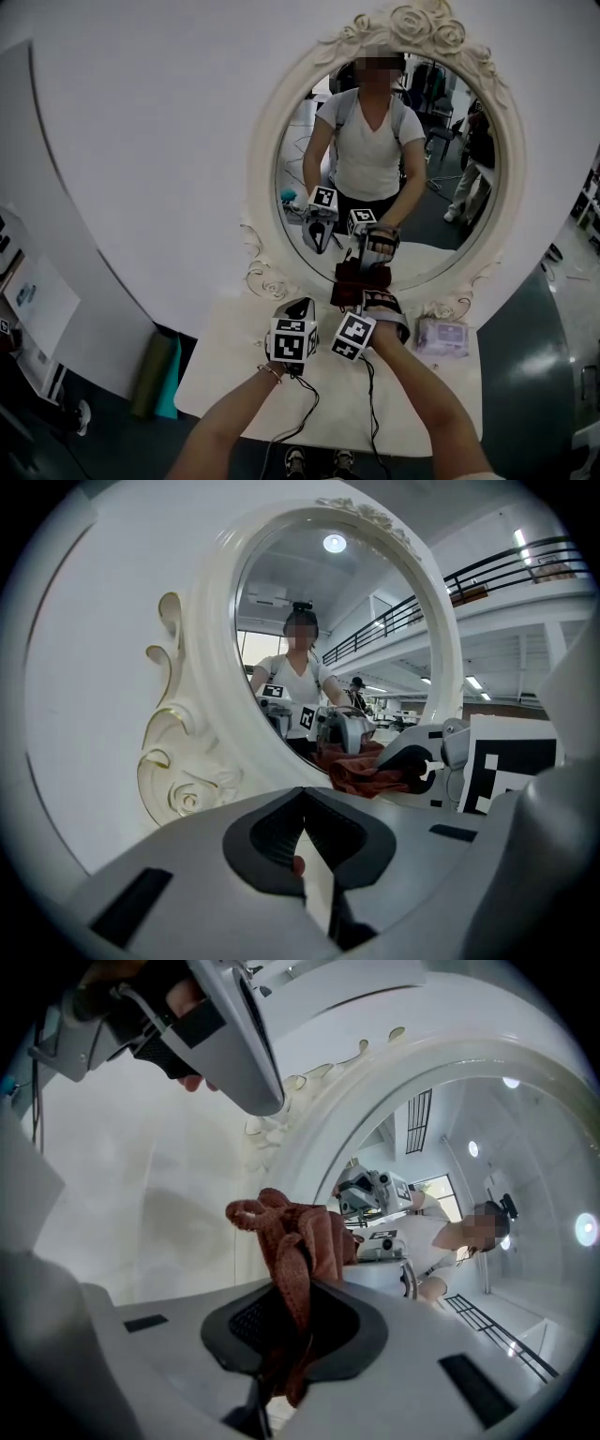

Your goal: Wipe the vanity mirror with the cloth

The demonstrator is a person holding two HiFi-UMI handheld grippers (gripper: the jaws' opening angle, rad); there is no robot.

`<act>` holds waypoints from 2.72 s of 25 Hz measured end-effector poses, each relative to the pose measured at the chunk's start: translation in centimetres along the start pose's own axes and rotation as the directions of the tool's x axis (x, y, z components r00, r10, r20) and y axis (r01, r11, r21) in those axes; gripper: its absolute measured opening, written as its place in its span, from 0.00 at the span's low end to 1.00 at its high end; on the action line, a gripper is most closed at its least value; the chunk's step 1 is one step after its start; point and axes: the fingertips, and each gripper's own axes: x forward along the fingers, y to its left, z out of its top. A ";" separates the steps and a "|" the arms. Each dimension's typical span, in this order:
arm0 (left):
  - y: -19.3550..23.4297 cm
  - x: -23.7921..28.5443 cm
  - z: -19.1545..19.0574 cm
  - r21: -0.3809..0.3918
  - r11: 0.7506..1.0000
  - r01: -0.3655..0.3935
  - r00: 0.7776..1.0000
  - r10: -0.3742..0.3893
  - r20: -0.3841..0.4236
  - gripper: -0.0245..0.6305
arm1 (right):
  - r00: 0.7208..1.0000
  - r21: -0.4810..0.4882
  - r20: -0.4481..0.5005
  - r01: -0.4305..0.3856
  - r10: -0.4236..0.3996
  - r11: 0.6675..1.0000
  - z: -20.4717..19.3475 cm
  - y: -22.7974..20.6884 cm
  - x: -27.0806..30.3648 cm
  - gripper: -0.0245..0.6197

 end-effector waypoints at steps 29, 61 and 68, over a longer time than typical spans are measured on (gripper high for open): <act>-10.0 -3.5 28.2 0.233 0.971 0.046 0.918 -0.134 0.374 0.05 | 0.883 0.141 0.097 0.444 -0.459 0.885 -5.8 -27.4 -19.0 0.13; -16.7 -5.2 35.7 0.270 0.957 0.102 0.881 -0.213 0.422 0.05 | 0.670 -0.077 -0.018 0.739 -0.742 0.669 -10.2 -38.3 -24.2 0.13; -16.6 -3.4 32.5 0.236 0.963 0.127 0.899 -0.213 0.383 0.05 | 0.708 -0.064 -0.039 0.702 -0.705 0.709 -11.4 -34.9 -22.1 0.13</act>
